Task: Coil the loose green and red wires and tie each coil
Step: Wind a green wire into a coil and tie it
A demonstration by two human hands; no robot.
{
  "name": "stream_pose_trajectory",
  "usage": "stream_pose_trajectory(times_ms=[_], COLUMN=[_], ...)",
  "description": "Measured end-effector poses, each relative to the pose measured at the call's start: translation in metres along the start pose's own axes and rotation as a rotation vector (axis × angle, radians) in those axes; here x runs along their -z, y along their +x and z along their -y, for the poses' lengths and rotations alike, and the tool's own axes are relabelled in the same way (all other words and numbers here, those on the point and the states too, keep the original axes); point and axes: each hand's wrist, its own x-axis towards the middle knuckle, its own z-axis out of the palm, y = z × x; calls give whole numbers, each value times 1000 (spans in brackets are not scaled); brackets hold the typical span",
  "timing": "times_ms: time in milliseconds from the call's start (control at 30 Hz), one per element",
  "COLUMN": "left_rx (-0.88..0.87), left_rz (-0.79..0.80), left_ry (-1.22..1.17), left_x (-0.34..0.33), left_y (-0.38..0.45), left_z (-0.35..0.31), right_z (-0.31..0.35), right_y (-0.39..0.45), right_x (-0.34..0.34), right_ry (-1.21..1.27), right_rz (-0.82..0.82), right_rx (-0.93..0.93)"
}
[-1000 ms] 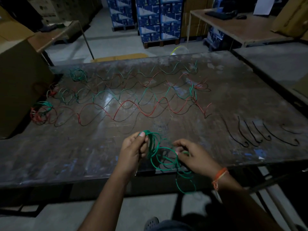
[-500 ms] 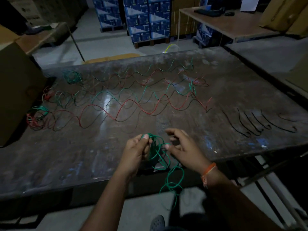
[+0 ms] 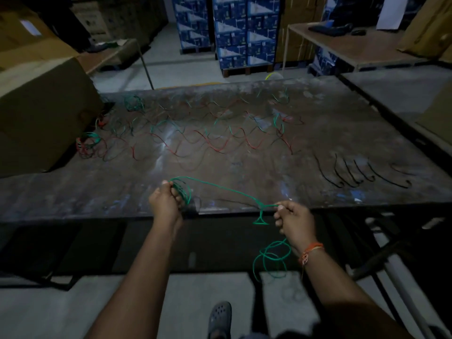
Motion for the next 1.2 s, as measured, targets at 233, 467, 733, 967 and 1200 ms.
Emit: stream_pose_trajectory(times_ms=[233,467,733,967,1200], left_rx=[-36,-73,-37,157,304], left_rz=[-331,-314,48,447,700], left_ry=[-45,-39,229,432,624], left_x=[28,28,-4,-16,-26], left_y=[-34,-53,-84,-103,-122], left_z=[-7,-15,31,53,42], right_z=[-39,-48,-21,0,7], right_y=[-28,-26,-39,-38,-40], right_x=[61,71,55,41,25], right_ry=[89,-22,52,50,-85], right_rz=[-117,-63,226,247,154], right_rx=[-182,-187,-97,-39,188])
